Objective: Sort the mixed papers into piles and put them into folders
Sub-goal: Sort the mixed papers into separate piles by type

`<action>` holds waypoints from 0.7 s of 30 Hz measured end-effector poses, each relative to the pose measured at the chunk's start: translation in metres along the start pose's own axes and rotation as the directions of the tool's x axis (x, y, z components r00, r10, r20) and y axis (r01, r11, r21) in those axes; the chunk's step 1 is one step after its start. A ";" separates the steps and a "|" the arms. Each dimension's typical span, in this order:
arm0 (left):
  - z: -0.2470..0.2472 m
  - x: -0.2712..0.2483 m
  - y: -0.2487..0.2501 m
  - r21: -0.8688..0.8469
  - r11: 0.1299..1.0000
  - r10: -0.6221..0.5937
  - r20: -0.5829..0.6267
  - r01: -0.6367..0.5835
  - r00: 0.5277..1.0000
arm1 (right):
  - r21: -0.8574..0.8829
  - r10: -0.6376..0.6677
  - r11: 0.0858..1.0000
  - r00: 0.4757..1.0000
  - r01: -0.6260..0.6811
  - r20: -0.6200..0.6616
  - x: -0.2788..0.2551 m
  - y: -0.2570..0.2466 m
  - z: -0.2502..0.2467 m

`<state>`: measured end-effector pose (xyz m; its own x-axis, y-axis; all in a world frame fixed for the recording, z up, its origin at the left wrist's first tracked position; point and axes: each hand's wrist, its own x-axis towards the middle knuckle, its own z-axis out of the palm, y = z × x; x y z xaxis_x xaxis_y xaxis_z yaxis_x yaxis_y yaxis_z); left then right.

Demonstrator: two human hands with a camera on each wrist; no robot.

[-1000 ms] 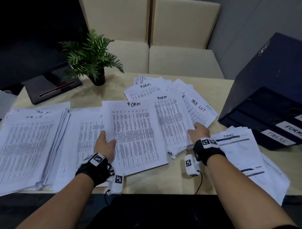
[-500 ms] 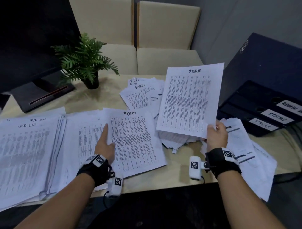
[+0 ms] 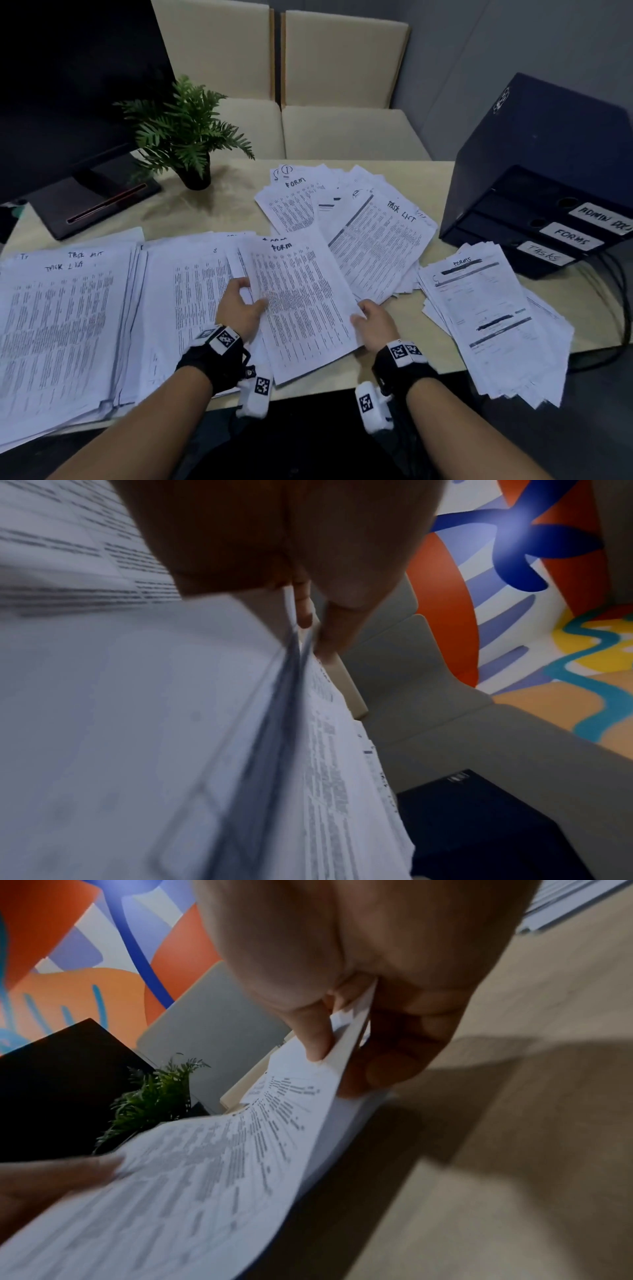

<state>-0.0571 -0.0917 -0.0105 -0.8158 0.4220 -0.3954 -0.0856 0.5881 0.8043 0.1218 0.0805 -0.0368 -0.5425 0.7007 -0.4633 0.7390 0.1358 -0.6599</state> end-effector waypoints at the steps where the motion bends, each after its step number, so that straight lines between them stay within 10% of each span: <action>1: -0.001 0.000 0.001 0.007 1.000 0.027 -0.002 -0.027 1.000 | -0.013 0.010 1.000 1.000 -0.010 0.004 -0.001 -0.002 -0.001; 7: -0.019 -0.012 0.018 -0.178 0.954 0.267 0.143 -0.241 0.953 | 0.341 0.083 0.938 0.994 -0.052 -0.078 -0.005 0.000 -0.007; 13: -0.003 -0.015 0.034 -0.231 0.954 0.253 0.279 -0.191 0.926 | 0.556 0.035 0.831 0.995 0.024 -0.095 -0.026 0.003 -0.029; 21: 0.119 -0.042 0.077 0.054 0.966 0.192 0.501 -0.252 0.844 | 0.121 0.086 0.991 0.954 -0.054 -0.286 -0.039 0.068 -0.139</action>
<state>0.0391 0.0183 0.0154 -0.4180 0.8148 -0.4018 0.1538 0.4994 0.8526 0.2486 0.1601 0.0186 -0.3396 0.8808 -0.3299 0.7134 0.0127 -0.7006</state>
